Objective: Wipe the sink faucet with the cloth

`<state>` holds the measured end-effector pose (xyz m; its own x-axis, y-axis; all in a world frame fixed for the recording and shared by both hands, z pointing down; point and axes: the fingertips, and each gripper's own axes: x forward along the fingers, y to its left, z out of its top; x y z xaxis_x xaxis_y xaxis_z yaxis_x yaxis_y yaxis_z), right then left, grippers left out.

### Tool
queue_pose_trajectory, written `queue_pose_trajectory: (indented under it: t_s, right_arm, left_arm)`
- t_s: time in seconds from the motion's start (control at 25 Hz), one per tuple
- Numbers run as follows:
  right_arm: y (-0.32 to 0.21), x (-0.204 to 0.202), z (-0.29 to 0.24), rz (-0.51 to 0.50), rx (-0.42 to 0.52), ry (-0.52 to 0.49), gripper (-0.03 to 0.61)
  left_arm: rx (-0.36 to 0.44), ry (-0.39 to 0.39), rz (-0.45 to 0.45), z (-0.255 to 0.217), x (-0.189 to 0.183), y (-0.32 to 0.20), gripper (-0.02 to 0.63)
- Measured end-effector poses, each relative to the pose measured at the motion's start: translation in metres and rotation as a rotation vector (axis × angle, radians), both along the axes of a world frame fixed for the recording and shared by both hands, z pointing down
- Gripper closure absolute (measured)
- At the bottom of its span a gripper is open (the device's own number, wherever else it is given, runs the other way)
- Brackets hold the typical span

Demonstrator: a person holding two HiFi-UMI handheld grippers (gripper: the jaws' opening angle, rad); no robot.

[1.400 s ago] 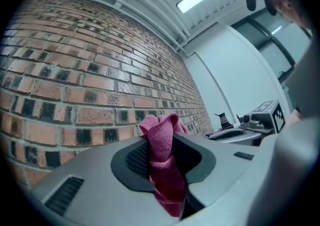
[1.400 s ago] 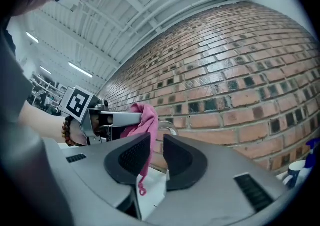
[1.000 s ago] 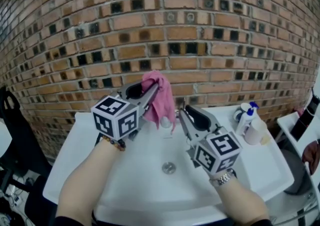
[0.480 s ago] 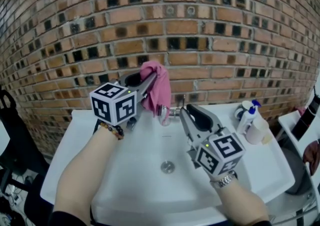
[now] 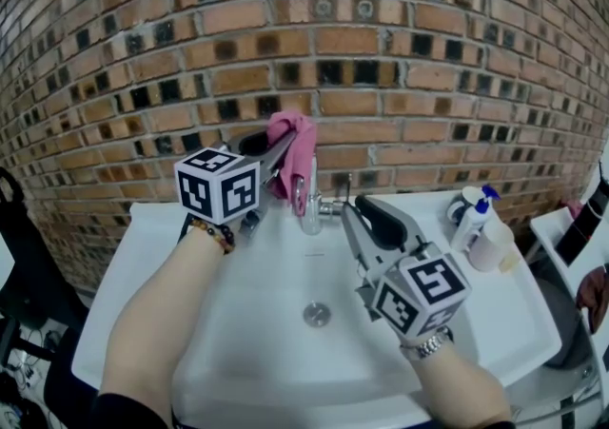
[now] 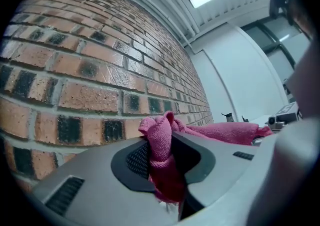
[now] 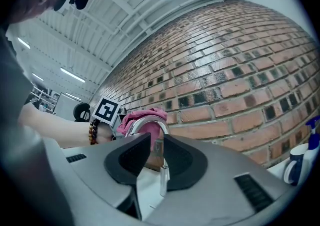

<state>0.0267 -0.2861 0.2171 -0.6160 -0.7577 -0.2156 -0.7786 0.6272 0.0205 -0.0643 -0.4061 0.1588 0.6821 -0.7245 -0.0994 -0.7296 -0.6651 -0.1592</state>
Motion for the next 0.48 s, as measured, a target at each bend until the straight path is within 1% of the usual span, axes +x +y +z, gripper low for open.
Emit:
queue_pose_trajectory:
  t_s: [0.2,0.48]
  right_arm:
    - [-0.002,0.001,0.003,0.002,-0.009,0.004,0.486]
    - [-0.005,0.002,0.008,0.002,-0.023,0.010,0.486]
  left_arm:
    - [-0.006,0.000,0.014,0.007,0.000,-0.008,0.529]
    - [-0.032,-0.022,0.016,0.028,-0.001,-0.019,0.529]
